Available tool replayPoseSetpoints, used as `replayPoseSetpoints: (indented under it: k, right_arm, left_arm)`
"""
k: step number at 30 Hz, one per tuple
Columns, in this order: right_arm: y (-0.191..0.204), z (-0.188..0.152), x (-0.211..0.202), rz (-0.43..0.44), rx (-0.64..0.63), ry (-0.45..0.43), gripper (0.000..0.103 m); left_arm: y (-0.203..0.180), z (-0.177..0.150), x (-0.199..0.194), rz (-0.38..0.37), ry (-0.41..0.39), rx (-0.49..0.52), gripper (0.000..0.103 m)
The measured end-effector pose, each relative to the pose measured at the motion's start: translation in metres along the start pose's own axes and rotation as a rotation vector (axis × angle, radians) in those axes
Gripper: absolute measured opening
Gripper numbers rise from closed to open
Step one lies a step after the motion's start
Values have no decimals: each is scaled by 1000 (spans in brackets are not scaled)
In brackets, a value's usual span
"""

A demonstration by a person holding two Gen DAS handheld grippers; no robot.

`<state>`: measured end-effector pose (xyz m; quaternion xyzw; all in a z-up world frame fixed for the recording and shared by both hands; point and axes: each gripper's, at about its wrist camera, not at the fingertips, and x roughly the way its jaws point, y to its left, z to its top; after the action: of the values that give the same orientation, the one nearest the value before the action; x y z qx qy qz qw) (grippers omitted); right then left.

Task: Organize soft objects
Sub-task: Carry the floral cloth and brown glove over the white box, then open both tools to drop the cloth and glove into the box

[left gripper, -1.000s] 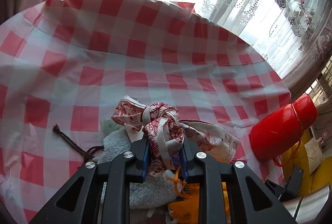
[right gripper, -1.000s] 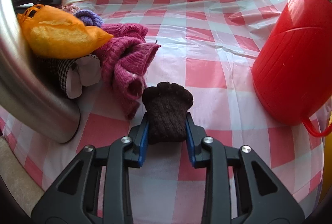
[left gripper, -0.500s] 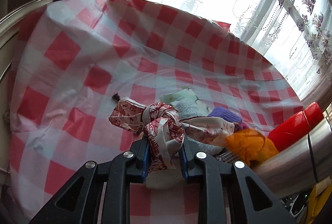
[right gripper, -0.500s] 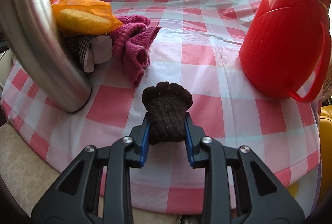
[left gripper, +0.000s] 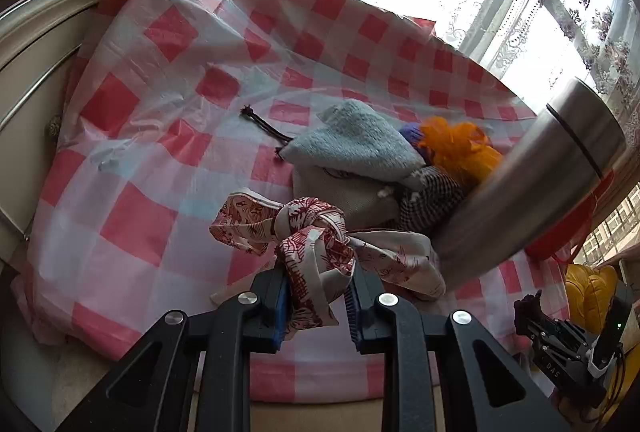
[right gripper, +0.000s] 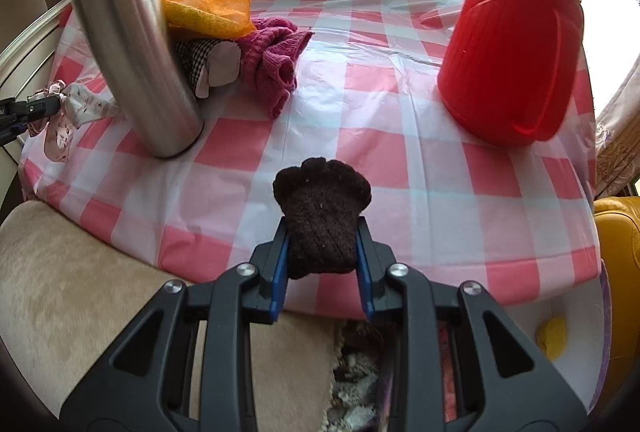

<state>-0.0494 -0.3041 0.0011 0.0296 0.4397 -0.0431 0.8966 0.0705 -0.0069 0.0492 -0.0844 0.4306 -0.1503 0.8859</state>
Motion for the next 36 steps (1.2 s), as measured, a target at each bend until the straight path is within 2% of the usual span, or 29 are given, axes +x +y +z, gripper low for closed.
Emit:
replayPoseSetpoints:
  k: [8,22,32,36]
  right_arm:
    - [-26,-23,-27,-39,31,-9,33]
    - [-105,-67,-69,-146,152,-20,33]
    - [-153,-90,-99,-215,241,-40,34]
    - [-165,-94,-107,-231,268,-52,38]
  left_arm:
    - [-41,-27,-22,-69,3,67,25]
    - [-155,-67,-26,-217,64,261,25]
    - [-239,-111,-22,-315,130,417,25]
    - [-268,-125,-21,-352,151,468,25]
